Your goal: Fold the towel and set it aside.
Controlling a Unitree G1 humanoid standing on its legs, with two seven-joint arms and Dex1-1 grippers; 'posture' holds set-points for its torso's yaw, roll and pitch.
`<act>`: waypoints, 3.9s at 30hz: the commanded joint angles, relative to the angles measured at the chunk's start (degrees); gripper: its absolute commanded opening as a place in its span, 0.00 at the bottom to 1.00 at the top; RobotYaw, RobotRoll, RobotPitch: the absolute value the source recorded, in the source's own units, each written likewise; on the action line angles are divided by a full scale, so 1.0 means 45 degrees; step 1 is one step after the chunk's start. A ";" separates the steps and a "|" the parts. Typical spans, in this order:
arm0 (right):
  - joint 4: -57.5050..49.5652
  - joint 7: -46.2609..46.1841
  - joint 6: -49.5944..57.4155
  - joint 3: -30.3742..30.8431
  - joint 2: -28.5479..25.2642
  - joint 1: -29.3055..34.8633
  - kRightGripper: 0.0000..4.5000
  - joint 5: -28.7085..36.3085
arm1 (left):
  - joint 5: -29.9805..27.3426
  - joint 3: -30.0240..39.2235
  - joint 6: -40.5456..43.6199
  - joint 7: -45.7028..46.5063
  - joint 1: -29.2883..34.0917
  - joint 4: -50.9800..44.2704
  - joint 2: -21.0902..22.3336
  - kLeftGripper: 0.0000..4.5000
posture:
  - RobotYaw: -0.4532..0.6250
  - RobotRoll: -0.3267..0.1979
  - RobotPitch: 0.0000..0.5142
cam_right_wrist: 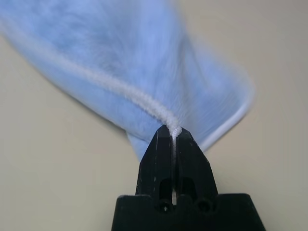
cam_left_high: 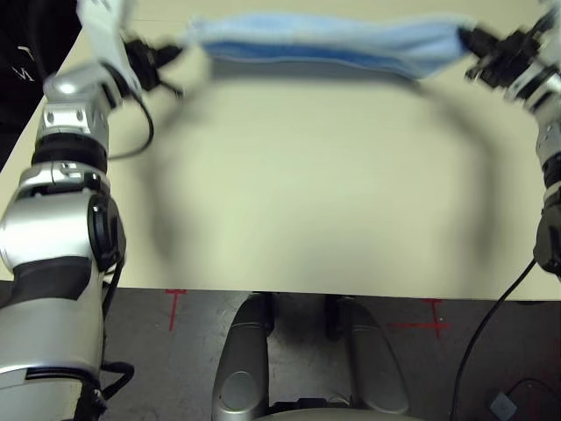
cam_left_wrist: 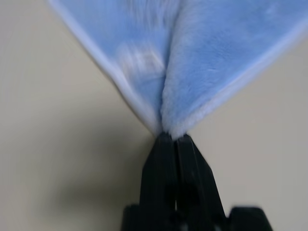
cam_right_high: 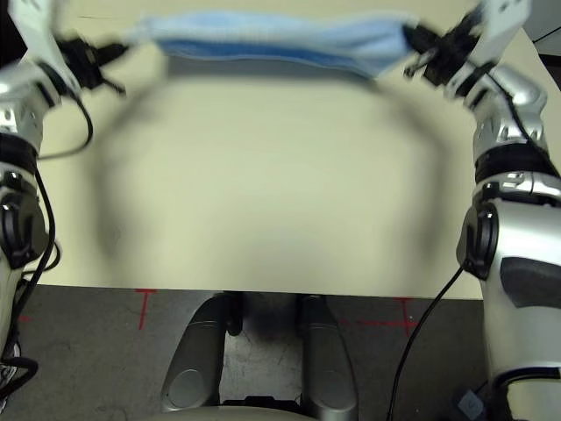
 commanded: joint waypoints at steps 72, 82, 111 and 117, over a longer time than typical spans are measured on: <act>-0.2590 0.6315 -0.4218 0.7411 -0.3885 0.0561 0.00 0.3747 | -0.7970 -1.2308 0.4774 -0.6451 -0.1485 -1.0011 0.8775 0.01 | 0.50 0.62 0.64; -0.3246 0.6315 -0.4131 0.7812 -0.4492 0.0618 0.00 0.4092 | -0.7869 -1.2338 0.5365 -0.6451 -0.1888 -0.9779 0.7900 0.01 | 0.47 0.62 0.62; 0.1391 0.4560 -0.3997 0.4032 -0.2120 -0.1537 0.00 -0.0368 | -0.1228 -0.9299 0.0583 -0.6330 -0.4623 0.1339 0.2229 0.01 | 0.48 0.62 0.64; 0.1493 0.3636 -0.3755 0.3462 -0.2000 -0.1617 0.00 -0.1139 | 0.0363 -0.7664 0.0193 -0.5956 -0.4658 0.1712 0.1641 0.01 | 0.47 0.62 0.65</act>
